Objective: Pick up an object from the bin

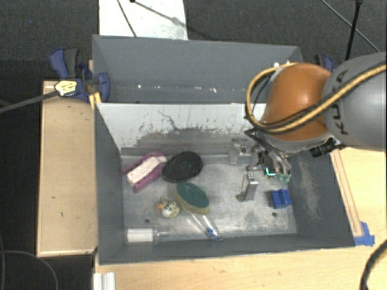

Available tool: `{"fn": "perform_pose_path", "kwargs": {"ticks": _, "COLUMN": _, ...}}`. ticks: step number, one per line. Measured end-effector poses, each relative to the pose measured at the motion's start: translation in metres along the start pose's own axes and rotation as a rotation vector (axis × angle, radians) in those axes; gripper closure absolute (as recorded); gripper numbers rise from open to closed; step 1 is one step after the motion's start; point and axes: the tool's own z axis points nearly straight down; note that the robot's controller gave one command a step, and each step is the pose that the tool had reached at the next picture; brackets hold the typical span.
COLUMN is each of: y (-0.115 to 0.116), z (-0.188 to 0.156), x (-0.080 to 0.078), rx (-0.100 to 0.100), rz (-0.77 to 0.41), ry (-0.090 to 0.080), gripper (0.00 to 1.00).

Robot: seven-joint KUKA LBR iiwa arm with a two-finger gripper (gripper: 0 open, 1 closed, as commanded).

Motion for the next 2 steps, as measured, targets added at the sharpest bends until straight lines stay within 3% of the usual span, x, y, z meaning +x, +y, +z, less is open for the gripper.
{"fn": "perform_pose_path", "kwargs": {"ticks": 1, "y": -0.053, "z": 0.056, "x": 0.042, "rx": 0.002, "rz": 0.008, "ry": 0.002, "gripper": 0.00}}
{"fn": "perform_pose_path", "kwargs": {"ticks": 2, "y": -0.138, "z": 0.067, "x": 0.010, "rx": 0.005, "rz": -0.177, "ry": -0.009, "gripper": 0.00}}
